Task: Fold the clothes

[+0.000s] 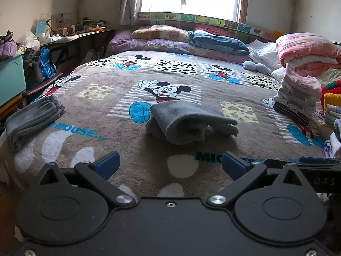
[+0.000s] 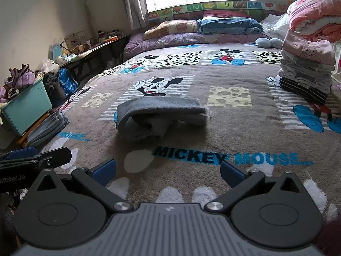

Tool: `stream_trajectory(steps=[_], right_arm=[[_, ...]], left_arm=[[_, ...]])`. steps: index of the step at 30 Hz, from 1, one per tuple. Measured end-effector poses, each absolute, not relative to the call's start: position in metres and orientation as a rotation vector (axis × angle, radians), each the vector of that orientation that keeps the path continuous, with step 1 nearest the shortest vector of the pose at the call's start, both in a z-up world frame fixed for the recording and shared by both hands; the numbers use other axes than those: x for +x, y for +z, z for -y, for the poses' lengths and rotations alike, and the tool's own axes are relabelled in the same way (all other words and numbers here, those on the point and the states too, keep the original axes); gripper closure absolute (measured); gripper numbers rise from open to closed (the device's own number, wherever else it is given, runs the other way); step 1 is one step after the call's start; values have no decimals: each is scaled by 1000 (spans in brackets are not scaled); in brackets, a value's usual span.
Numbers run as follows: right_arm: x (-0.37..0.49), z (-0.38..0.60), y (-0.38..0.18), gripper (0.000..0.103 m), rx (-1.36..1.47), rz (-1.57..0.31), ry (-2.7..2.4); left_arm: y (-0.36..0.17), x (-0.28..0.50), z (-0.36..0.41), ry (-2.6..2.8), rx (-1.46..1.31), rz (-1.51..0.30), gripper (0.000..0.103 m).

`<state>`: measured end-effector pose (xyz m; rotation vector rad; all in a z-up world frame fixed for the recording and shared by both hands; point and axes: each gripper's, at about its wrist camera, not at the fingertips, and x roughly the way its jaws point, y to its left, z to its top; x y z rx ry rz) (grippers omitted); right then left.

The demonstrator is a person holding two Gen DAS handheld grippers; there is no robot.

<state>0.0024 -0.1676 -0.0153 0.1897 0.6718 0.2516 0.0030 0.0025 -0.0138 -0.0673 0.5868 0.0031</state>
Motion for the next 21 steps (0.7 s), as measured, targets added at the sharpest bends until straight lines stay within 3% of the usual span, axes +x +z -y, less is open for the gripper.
stream_trajectory(steps=[21], right_arm=[[4, 170, -17, 0, 196, -680, 251]], left_arm=[[-14, 3, -4, 6, -74, -587, 0]])
